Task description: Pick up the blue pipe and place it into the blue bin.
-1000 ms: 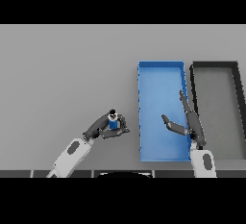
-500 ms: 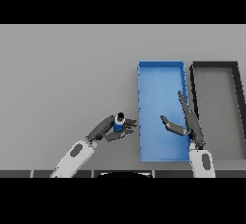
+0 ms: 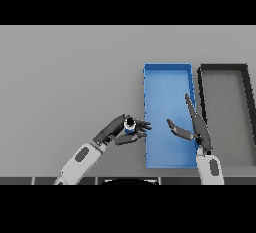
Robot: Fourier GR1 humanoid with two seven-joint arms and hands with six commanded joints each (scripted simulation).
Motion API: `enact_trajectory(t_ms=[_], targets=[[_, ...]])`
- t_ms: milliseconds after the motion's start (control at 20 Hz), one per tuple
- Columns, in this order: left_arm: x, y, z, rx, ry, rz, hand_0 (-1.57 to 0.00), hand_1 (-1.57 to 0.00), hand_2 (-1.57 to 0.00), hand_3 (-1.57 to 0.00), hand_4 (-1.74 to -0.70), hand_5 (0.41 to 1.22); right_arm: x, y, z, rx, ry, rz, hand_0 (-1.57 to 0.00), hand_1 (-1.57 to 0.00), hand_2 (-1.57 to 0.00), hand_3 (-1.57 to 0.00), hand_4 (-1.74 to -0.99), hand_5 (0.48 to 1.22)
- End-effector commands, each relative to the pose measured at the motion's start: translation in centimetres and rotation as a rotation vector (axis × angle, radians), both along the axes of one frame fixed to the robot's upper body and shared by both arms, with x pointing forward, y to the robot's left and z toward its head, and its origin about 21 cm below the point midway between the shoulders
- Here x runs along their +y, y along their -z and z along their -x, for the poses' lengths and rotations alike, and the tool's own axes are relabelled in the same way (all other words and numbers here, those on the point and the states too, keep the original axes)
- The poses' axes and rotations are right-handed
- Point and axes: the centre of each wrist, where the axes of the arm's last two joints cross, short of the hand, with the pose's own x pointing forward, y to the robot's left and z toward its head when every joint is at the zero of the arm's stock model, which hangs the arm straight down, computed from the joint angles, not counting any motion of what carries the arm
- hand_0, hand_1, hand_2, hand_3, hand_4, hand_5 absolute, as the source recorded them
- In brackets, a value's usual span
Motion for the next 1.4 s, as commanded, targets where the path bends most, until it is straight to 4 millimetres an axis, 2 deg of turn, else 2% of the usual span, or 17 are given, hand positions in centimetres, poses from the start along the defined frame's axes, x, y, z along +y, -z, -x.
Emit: enact_trajectory(t_ms=[0,150,350,450,550,650,750,850,950,1000,1100,1200,1350], targets=[[0.0,-0.1,0.1,0.016,0.002,-0.012,-1.56,-1.57,-1.57,-1.57,-1.47,1.219,-0.2,0.1,0.2,-0.005,0.001,0.002,0.00,0.00,0.00,0.00,-1.124,0.569],[-0.1,-0.3,0.0,0.027,0.019,-0.020,-1.57,-1.57,-1.57,-1.57,-1.47,1.220,-0.2,0.1,0.6,-0.013,0.014,-0.004,0.00,0.00,0.00,0.00,-1.124,0.578],[-0.4,-0.2,-0.3,0.032,0.025,-0.030,-1.57,-1.57,-1.57,-1.57,-1.47,1.220,1.5,1.0,4.4,-0.023,0.143,-0.019,0.00,0.00,0.00,0.00,-1.123,0.578],[-0.2,-0.1,-0.2,0.031,0.027,-0.024,-1.57,-1.57,-1.57,-1.57,-1.47,1.220,2.6,1.4,6.3,-0.020,0.210,-0.027,0.00,0.00,0.00,0.00,-1.157,0.578],[0.1,-0.2,-0.3,0.021,0.034,-0.026,-1.57,-1.57,-1.57,-1.57,-1.47,1.220,2.7,1.0,6.6,-0.030,0.249,-0.025,0.00,0.00,0.00,0.00,-1.191,0.577],[-0.1,-0.4,-0.3,0.015,0.032,-0.029,-1.57,-1.57,-1.57,-1.57,-1.47,1.221,2.4,0.3,7.0,-0.081,0.230,-0.072,0.00,-0.02,-0.02,0.00,-1.178,0.569],[-0.1,-0.2,-0.2,0.018,0.031,-0.038,-1.57,-1.57,-1.57,-1.57,-1.47,1.221,2.4,-1.2,6.5,-0.167,0.161,-0.167,0.00,-0.02,-0.03,0.00,-1.172,0.579],[-0.1,0.0,-0.3,0.027,0.033,-0.042,-1.57,-1.57,-1.57,-1.57,-1.47,1.221,1.7,-3.2,6.3,-0.218,0.076,-0.179,0.00,-0.01,-0.02,0.00,-1.169,0.597],[-0.4,0.0,-0.2,0.021,0.031,-0.053,-1.57,-1.57,-1.57,-1.57,-1.47,1.221,1.6,-5.6,6.2,-0.214,-0.024,-0.145,0.00,-0.01,-0.01,0.00,-1.165,0.589],[-0.3,-0.3,-0.3,0.013,0.028,-0.049,-1.57,-1.57,-1.57,-1.57,-1.47,1.221,1.6,-6.0,6.1,-0.143,-0.055,-0.131,0.00,0.00,-0.01,0.00,-1.171,0.579],[-0.3,-0.5,-0.3,0.007,0.023,-0.046,-1.57,-1.57,-1.57,-1.57,-1.47,1.221,2.0,-7.2,5.9,-0.068,-0.135,-0.084,0.00,0.00,-0.01,0.00,-1.185,0.554],[-0.2,-0.7,-0.5,0.012,0.031,-0.065,-1.57,-1.57,-1.57,-1.57,-1.47,1.221,2.4,-8.4,5.4,-0.067,-0.207,-0.026,0.00,0.00,0.00,0.00,-1.205,0.539],[-0.1,-0.5,-0.1,0.001,0.042,-0.062,-1.57,-1.57,-1.57,-1.57,-1.47,1.221,4.2,-10.3,4.4,-0.079,-0.337,0.002,0.00,0.00,0.00,0.00,-1.246,0.526]])
